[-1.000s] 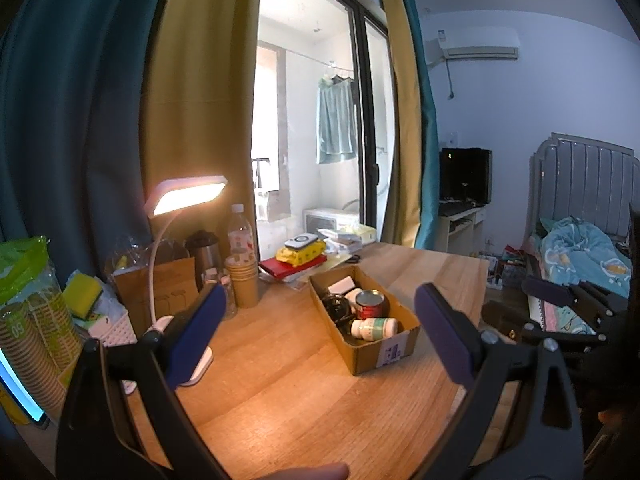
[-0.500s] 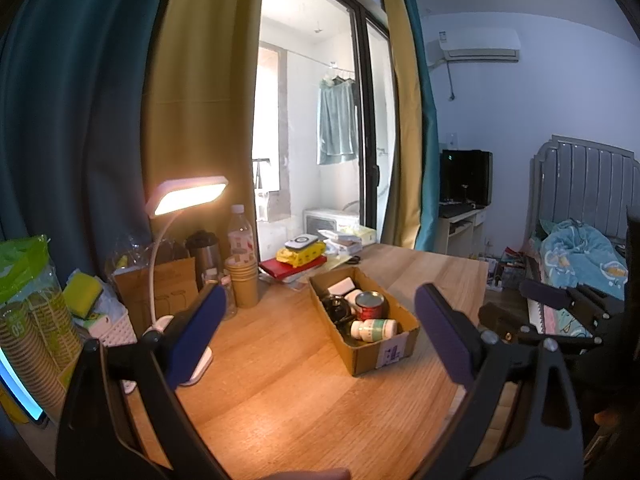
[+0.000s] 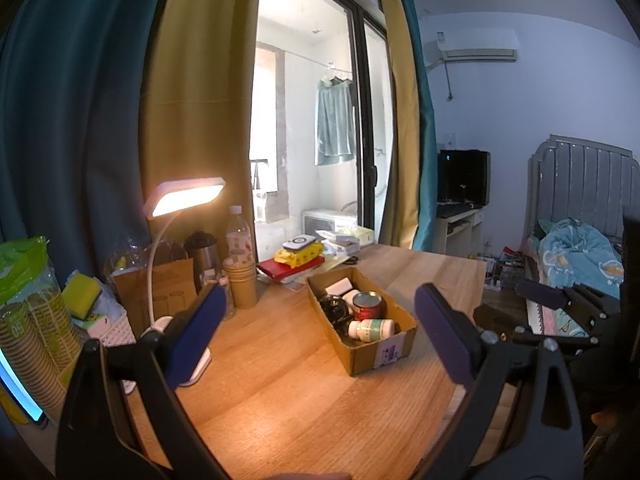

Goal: Organize rigid objects

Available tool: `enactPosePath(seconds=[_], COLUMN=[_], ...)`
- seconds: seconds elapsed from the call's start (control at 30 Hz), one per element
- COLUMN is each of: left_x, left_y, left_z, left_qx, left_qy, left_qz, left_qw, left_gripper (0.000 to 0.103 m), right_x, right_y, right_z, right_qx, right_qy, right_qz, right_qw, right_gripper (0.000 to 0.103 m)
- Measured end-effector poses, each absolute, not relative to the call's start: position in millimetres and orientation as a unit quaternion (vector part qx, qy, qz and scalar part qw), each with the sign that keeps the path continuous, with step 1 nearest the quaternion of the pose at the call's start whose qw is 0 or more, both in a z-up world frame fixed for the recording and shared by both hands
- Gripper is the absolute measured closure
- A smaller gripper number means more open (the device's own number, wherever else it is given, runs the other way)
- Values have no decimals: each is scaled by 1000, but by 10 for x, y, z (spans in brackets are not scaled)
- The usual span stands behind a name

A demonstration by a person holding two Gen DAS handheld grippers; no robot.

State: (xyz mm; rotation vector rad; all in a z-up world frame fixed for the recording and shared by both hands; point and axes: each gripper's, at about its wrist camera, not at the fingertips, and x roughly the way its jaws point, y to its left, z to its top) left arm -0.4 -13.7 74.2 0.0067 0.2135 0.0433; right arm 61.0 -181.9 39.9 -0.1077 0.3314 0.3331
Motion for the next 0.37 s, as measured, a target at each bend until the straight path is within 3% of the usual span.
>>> enactPosePath(seconds=[0.37], left_x=[-5], left_y=[-180], left_z=[754], left_qx=[12], left_qy=[105], left_qz=[20], left_qw=[994], left_gripper=[7], right_x=[598], right_y=[-1816], right_z=[371], right_qx=[-56], right_qy=[166], right_qz=[168], right_qw=[970], right_gripper=[34])
